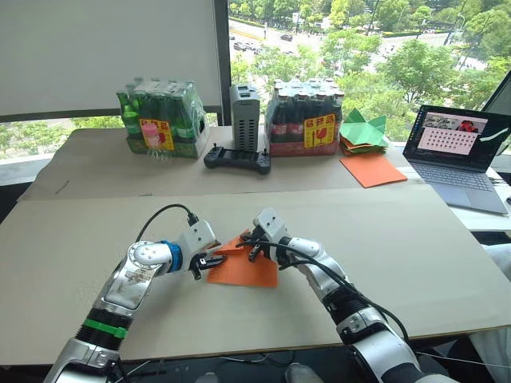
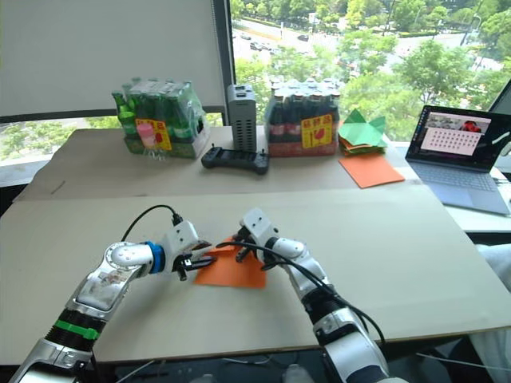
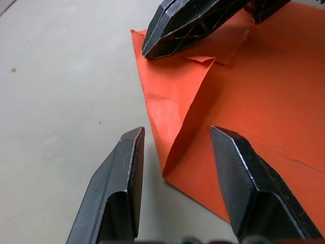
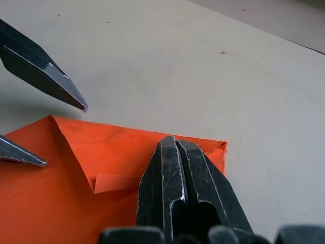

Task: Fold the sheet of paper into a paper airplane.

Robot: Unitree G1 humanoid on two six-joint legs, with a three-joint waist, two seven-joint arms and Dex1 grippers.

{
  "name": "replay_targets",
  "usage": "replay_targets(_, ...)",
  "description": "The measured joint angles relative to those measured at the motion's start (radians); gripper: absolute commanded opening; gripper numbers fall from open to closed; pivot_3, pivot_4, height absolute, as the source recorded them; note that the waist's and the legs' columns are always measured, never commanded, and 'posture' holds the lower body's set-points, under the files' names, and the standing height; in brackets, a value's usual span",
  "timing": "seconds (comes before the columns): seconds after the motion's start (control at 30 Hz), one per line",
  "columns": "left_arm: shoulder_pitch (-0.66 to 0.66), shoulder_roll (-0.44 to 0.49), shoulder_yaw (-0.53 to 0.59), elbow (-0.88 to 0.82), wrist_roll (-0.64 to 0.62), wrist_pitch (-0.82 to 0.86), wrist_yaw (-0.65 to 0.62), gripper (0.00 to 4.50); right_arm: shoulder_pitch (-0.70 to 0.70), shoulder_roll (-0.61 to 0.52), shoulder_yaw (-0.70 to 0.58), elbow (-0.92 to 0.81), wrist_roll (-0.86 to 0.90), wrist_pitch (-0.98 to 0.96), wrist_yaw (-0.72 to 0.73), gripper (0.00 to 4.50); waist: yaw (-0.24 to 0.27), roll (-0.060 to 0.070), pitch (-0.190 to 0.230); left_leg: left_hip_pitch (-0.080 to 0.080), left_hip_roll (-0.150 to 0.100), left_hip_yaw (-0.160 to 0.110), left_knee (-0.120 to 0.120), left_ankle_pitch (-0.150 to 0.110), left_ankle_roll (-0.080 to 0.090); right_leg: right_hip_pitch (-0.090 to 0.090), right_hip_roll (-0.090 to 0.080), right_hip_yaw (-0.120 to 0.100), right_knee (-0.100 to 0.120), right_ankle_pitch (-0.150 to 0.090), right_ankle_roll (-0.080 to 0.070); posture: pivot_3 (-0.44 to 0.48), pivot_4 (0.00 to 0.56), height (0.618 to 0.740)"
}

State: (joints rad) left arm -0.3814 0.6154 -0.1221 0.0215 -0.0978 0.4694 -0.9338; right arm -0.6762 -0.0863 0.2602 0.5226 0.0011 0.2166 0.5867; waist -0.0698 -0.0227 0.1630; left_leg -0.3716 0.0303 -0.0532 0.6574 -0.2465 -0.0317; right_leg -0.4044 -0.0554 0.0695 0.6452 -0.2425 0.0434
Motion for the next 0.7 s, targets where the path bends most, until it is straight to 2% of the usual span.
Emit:
replay_targets(0.07, 0.009, 0.017, 0.043, -0.001, -0.05, 0.057, -0.022, 2.17, 0.001, -0.002, 0.0, 0.0, 0.0, 0.0, 0.0, 0.0, 0.001, 0.0, 0.0, 0.0, 0.0, 0.0, 0.0, 0.0, 0.0, 0.0, 0.0, 0.0, 0.0, 0.0, 0.0, 0.0, 0.15, 0.74)
replay_targets(0.17, 0.007, 0.011, 0.114, 0.0, -0.13, 0.123, -0.026, 1.36, 0.001, -0.004, 0.0, 0.0, 0.0, 0.0, 0.0, 0.0, 0.002, 0.0, 0.0, 0.0, 0.0, 0.0, 0.0, 0.0, 0.0, 0.0, 0.0, 0.0, -0.001, 0.0, 0.0, 0.0, 0.15, 0.74)
replay_targets(0.3, -0.016, -0.013, 0.192, 0.005, -0.244, 0.229, -0.017, 0.02, 0.001, -0.003, 0.001, 0.0, 0.0, 0.0, 0.0, 0.0, 0.001, 0.0, 0.0, 0.0, 0.0, 0.0, 0.0, 0.0, 0.0, 0.0, 0.0, 0.0, -0.001, 0.0, 0.0, 0.0, 0.15, 0.74)
replay_targets(0.43, -0.017, -0.042, 0.207, 0.001, -0.305, 0.295, -0.002, 0.02, 0.001, -0.003, 0.001, 0.0, 0.0, 0.0, 0.0, 0.0, 0.002, 0.0, 0.0, 0.0, 0.0, 0.0, 0.0, 0.0, 0.0, 0.0, 0.0, 0.0, -0.001, 0.0, 0.0, 0.0, 0.15, 0.74)
replay_targets(0.7, -0.046, -0.145, 0.191, 0.011, -0.337, 0.349, 0.094, 0.02, 0.001, -0.003, 0.001, 0.003, 0.0, 0.0, -0.003, 0.0, 0.002, 0.0, 0.0, 0.0, 0.0, 0.0, 0.0, 0.0, 0.0, 0.0, 0.0, 0.0, -0.001, 0.0, 0.0, 0.0, 0.15, 0.74)
